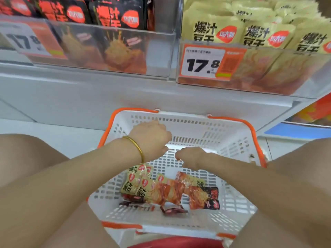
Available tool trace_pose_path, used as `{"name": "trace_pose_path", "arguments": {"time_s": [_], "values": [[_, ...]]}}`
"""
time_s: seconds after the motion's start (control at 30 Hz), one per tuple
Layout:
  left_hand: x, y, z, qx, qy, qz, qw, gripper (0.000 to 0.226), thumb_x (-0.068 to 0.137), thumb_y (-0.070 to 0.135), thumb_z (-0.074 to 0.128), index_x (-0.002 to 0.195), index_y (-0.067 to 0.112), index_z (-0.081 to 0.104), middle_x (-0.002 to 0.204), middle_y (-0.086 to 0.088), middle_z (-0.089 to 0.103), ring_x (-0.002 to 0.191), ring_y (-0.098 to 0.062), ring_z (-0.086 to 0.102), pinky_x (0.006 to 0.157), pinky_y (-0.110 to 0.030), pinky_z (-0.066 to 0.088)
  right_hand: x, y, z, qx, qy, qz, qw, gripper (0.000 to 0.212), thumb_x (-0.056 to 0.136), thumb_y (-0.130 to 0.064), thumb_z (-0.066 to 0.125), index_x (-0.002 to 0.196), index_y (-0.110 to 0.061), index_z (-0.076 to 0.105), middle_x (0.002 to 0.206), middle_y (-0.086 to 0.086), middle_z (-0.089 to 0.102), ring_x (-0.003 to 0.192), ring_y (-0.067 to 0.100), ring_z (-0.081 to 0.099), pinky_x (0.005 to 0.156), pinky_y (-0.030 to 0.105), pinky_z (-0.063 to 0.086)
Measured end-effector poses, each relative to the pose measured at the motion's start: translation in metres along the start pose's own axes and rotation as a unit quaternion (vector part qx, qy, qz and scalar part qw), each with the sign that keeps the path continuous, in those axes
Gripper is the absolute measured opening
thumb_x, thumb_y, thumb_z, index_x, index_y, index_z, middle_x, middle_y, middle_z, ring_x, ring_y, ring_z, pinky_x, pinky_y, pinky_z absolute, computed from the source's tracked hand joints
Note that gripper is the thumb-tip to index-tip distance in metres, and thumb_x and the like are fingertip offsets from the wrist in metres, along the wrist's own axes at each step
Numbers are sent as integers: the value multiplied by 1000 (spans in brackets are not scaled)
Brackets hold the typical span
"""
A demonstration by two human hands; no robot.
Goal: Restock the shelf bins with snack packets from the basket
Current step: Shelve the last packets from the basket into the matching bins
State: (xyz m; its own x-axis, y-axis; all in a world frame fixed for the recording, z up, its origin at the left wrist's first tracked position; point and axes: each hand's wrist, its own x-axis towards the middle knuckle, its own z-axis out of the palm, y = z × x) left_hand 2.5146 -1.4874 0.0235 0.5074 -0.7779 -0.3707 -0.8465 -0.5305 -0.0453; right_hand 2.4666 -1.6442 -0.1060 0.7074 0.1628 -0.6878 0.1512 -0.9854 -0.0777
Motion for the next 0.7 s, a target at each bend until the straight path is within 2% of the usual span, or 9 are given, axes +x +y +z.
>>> {"name": "trace_pose_path", "arguments": {"time_s": [0.13,0.2,0.27,0.37,0.5,0.57,0.6,0.63,0.7], "values": [[5,-3,2,14,-13,-8,1000,32,99,35,41,123,17,51,120,-7,51,117,-27,45,95,-43,44,32,21,67,66,-35,52,996,61,93,0,48,147,-21,27,140,10,44,113,27,54,89,38,51],[7,-4,4,20,-13,-11,1000,31,99,34,41,123,17,50,120,-7,51,118,-28,44,96,-43,43,39,23,95,90,-53,73,992,74,91,2,47,150,-29,14,147,12,33,116,29,52,88,38,50],[9,-6,5,21,-12,-14,1000,30,99,32,40,123,16,50,120,-8,50,117,-28,44,95,-42,43,44,18,116,63,-60,80,993,82,90,1,48,150,-35,6,149,13,28,115,32,51,85,40,49],[12,-8,8,16,-11,-17,1000,28,99,30,40,121,16,50,118,-7,51,114,-26,44,92,-40,44,53,6,132,-18,-35,58,997,76,91,-5,49,148,-36,10,146,15,28,116,35,48,88,43,48],[14,-6,17,16,-27,-18,999,27,98,25,41,122,15,50,119,-7,51,115,-26,45,93,-39,44,59,0,134,-56,-41,46,997,64,87,-3,54,143,-21,26,149,15,21,128,37,36,98,46,41],[16,-5,20,15,-34,-16,999,27,98,25,41,122,16,51,120,-7,52,115,-25,45,93,-38,44,58,3,125,-5,-61,48,997,43,88,-3,51,128,-15,42,135,13,38,120,33,44,93,42,42],[17,-4,20,15,-37,-16,999,28,98,25,41,122,15,51,120,-7,52,115,-25,45,93,-38,43,56,6,116,40,-61,53,996,23,89,-6,50,110,-16,50,120,9,49,111,29,50,89,39,44],[18,-4,20,14,-39,-16,999,28,99,25,41,122,15,51,121,-7,52,115,-25,45,92,-38,41,55,11,109,74,-53,54,994,10,89,-10,52,92,-19,49,104,5,54,102,25,52,81,35,45],[21,-2,20,2,-47,-14,999,29,99,28,40,122,15,51,121,-7,52,116,-26,45,91,-37,41,52,22,85,122,-28,68,990,23,84,-9,57,76,-22,40,93,2,52,88,20,50,63,28,39]]}}
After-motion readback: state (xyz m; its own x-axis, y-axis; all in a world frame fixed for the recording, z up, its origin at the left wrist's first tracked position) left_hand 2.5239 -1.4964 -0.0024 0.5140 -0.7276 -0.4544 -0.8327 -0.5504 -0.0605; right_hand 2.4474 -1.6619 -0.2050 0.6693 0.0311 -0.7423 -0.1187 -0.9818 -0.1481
